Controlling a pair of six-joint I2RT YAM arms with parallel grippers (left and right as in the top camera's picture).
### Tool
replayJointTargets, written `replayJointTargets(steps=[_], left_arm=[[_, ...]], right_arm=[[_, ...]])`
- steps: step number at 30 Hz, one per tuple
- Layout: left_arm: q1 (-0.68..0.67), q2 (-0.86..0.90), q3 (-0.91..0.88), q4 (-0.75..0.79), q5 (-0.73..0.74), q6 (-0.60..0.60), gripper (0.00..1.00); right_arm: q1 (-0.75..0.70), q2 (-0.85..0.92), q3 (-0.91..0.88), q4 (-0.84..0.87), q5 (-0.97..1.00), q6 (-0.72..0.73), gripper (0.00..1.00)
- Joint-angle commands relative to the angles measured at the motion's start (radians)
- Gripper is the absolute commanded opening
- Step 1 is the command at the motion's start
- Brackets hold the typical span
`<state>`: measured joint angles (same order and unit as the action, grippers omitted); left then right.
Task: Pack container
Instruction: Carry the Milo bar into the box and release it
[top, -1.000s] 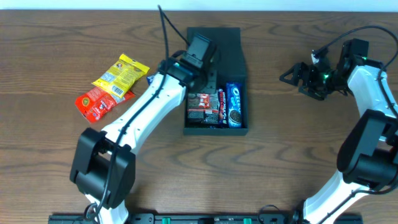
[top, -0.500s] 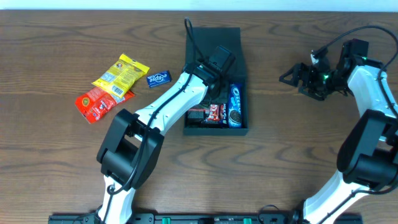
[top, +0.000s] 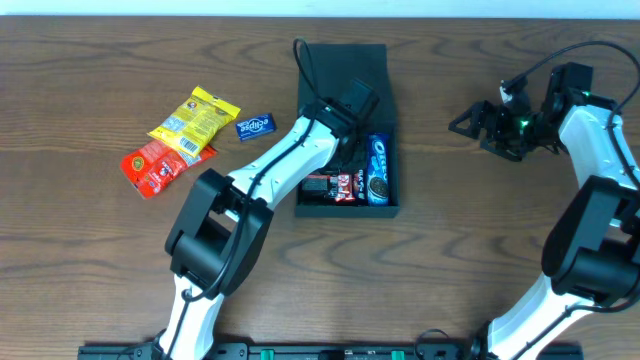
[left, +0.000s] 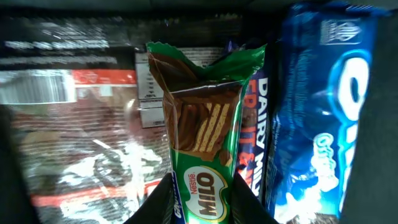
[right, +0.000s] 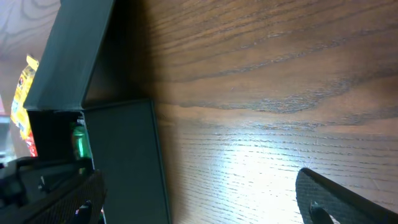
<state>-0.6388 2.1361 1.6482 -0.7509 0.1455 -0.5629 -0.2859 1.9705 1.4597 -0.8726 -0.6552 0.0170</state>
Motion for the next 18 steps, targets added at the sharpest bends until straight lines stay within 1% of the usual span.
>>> replayJointTargets(steps=[1,5,7,9,10,13,14,18], left_arm=[[-0.003,0.037,0.025,0.003,0.035,-0.021,0.14],[-0.003,0.042,0.025,0.004,0.035,-0.019,0.15],[-0.003,0.042,0.025,0.004,0.032,-0.018,0.17],[-0.003,0.042,0.025,0.004,0.031,-0.018,0.28],[-0.003,0.042,0.025,0.004,0.031,-0.018,0.38],[-0.003,0.042,0.026,0.003,0.031,-0.017,0.56],[-0.002,0.041,0.032,-0.001,0.030,-0.014,0.59],[0.002,0.041,0.102,-0.059,-0.017,0.003,0.59]], right_arm=[[0.006,-0.003,0.019,0.002,-0.014,-0.019,0.98],[0.006,-0.003,0.019,0.002,-0.014,-0.019,0.98],[0.006,-0.003,0.019,0.002,-0.014,-0.019,0.98],[0.006,-0.003,0.019,0.002,-0.014,-0.019,0.98],[0.006,-0.003,0.019,0.002,-0.014,-0.019,0.98],[0.006,-0.003,0.019,0.002,-0.014,-0.019,0.98],[0.006,-0.003,0.019,0.002,-0.014,-0.019,0.98],[0.006,-0.003,0.019,0.002,-0.011,-0.023,0.98]])
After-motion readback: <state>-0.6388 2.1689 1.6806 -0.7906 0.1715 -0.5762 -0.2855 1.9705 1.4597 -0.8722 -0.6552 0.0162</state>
